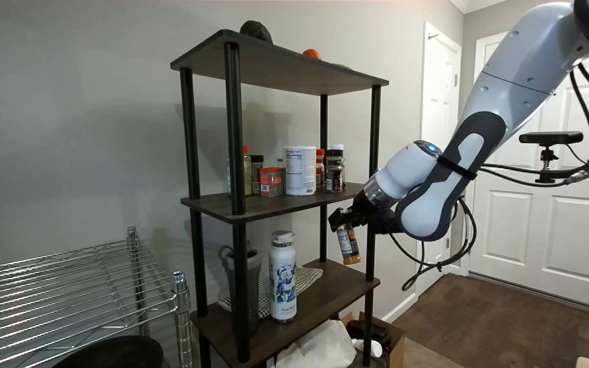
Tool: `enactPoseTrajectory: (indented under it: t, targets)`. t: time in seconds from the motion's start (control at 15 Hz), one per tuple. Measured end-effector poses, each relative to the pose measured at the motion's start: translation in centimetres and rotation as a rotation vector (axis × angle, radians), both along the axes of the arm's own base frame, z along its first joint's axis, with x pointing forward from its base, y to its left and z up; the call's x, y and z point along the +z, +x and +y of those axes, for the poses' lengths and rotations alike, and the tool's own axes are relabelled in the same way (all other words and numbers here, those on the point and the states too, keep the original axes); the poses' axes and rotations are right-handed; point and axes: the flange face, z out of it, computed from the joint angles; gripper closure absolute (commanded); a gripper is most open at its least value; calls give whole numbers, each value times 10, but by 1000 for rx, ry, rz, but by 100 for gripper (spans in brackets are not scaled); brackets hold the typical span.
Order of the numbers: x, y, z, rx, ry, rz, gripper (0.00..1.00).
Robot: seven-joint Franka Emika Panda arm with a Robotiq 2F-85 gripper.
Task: Change the position of one spice bottle
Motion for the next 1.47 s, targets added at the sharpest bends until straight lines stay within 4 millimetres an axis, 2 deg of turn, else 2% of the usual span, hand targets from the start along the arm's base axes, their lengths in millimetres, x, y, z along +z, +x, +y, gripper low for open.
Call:
enactPoseTrajectory:
  t: [0.27,0.53,1.07,1.47]
  targets:
    - [4,-18,-12,-24,-2,4,67]
    - [16,-33,-28,-67,4,-16,67]
    - [64,-58,-68,-172,22,-116,67]
    - [96,-69,-75,-188,32,-189,67]
